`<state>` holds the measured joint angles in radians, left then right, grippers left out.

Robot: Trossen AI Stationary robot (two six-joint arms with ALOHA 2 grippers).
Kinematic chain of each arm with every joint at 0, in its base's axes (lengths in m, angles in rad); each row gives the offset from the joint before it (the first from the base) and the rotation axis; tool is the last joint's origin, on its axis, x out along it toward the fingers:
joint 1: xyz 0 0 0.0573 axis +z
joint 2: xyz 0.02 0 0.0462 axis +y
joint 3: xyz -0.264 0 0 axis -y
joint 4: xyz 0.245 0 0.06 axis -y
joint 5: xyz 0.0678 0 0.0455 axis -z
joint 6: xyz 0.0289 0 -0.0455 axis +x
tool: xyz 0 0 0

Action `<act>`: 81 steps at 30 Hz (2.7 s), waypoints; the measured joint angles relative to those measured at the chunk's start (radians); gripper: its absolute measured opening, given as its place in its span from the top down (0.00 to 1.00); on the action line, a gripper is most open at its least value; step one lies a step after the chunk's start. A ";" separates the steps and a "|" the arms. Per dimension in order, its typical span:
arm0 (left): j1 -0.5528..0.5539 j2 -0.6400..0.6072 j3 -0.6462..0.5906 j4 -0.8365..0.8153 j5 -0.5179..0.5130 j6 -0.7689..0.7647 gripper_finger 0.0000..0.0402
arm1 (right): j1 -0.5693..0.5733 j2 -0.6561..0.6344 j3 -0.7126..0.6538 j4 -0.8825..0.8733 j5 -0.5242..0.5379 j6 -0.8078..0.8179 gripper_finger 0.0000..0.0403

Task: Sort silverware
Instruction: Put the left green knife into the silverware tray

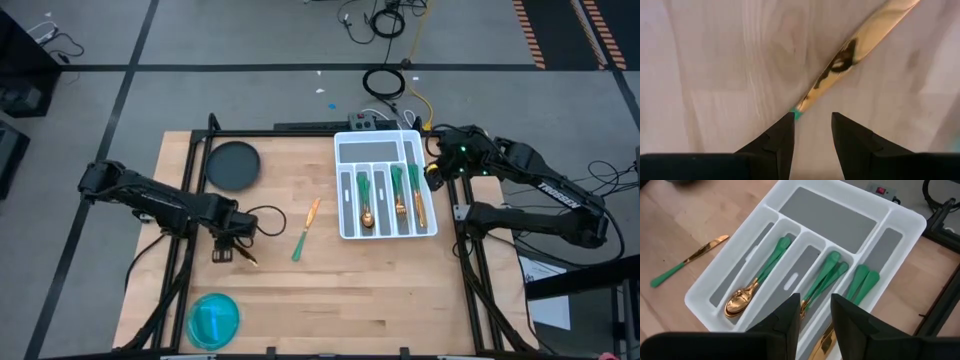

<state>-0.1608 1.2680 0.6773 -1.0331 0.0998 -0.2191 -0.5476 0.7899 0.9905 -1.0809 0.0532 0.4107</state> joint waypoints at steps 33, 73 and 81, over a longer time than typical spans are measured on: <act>0.069 -0.286 0.001 -0.152 0.024 -0.468 0.66 | 0.388 0.552 -0.105 0.796 -0.269 0.126 0.75; -0.032 0.126 -0.050 -0.033 -0.108 -1.321 0.98 | 0.459 0.515 -0.103 0.804 -0.295 0.168 0.75; -0.038 0.168 -0.063 0.049 -0.100 -1.346 0.99 | 0.504 0.515 -0.103 0.739 -0.296 0.162 0.75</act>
<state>-0.1992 1.4359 0.6147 -0.9838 -0.0001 -1.5646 -0.0436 1.3048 0.8871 -0.3419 -0.2424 0.5730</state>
